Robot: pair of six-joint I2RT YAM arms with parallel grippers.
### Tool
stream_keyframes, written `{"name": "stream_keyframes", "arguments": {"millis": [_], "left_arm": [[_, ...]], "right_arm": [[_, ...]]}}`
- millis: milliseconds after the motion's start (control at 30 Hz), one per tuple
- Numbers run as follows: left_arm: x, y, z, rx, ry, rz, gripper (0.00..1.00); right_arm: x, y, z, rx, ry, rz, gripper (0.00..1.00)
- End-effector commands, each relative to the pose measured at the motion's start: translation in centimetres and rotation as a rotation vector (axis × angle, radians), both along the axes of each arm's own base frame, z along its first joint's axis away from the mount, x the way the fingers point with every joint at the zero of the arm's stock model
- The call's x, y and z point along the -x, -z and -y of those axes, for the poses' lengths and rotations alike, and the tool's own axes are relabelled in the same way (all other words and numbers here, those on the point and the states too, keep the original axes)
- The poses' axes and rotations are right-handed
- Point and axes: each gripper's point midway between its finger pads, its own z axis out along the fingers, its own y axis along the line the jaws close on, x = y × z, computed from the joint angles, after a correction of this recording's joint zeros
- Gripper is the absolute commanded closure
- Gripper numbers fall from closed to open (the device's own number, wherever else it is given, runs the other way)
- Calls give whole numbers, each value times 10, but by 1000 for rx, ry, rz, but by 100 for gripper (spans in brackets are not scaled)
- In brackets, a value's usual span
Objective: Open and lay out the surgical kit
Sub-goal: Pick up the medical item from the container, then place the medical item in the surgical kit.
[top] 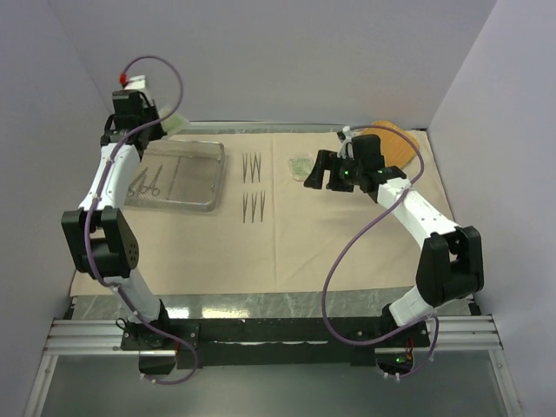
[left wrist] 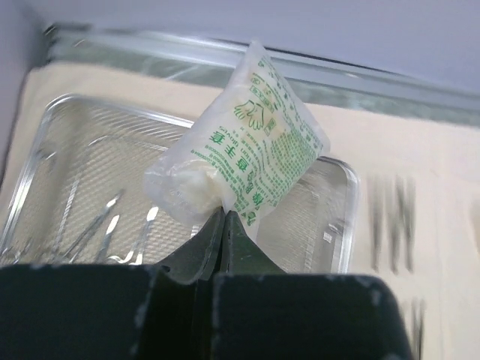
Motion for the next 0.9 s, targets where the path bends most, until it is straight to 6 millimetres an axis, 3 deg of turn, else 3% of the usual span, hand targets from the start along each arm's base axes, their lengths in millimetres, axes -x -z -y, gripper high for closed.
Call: {"name": "stream_keyframes", "arguments": {"millis": [0, 133, 233, 433, 633, 867], "left_arm": [[23, -36, 59, -156, 330, 54, 99], [47, -41, 134, -189, 648, 63, 99], [73, -30, 186, -215, 893, 41, 99], [125, -15, 252, -252, 1267, 34, 99], [149, -9, 284, -256, 1406, 32, 99], [168, -4, 305, -265, 1494, 24, 99]], "right_arm": [[0, -58, -9, -32, -86, 142, 9], [0, -76, -21, -90, -142, 176, 9], [1, -88, -28, -114, -186, 198, 10], [5, -97, -36, -108, -266, 238, 12], [11, -87, -52, -133, -339, 206, 17], [15, -80, -70, -179, -432, 158, 23]]}}
